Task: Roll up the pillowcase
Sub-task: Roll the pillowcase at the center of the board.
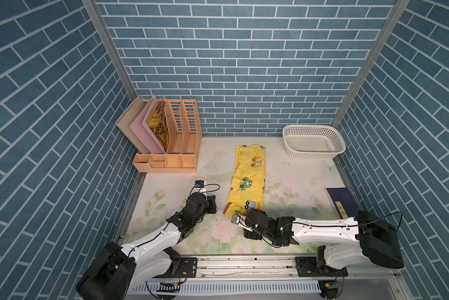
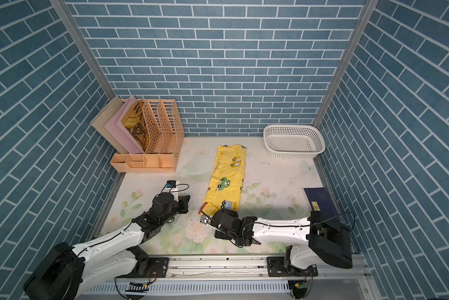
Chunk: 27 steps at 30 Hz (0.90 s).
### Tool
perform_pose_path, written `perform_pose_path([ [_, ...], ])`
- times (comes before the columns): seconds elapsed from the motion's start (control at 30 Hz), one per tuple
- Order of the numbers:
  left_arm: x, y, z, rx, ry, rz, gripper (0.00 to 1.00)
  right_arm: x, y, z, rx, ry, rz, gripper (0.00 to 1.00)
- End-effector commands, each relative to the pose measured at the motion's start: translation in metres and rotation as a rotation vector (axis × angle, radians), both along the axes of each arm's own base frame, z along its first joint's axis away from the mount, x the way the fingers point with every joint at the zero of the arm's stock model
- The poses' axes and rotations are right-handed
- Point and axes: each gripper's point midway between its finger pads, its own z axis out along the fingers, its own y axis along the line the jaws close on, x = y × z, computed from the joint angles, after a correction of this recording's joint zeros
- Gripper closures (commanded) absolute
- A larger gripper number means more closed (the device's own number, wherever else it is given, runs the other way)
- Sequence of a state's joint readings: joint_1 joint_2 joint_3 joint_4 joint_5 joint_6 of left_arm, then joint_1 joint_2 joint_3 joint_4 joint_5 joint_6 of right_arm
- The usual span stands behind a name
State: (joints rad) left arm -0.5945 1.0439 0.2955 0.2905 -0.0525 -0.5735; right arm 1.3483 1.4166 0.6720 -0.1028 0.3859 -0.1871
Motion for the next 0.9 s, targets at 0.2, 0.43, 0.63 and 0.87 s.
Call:
perform_pose_path([
  [0.2, -0.001, 0.007, -0.009, -0.018, 0.029, 0.034, 1.00, 0.006, 0.014, -0.027, -0.054, -0.096, -0.056, 0.39],
  [0.43, -0.003, 0.011, -0.008, -0.019, 0.032, 0.050, 1.00, 0.018, 0.010, -0.060, -0.224, -0.076, -0.097, 0.69],
  [0.63, -0.003, 0.015, -0.004, -0.012, 0.019, 0.064, 1.00, 0.023, 0.007, -0.065, -0.207, 0.073, -0.125, 1.00],
  [0.87, -0.004, 0.014, -0.002, 0.007, 0.017, 0.043, 1.00, -0.058, 0.029, -0.016, -0.016, 0.641, 0.226, 1.00],
])
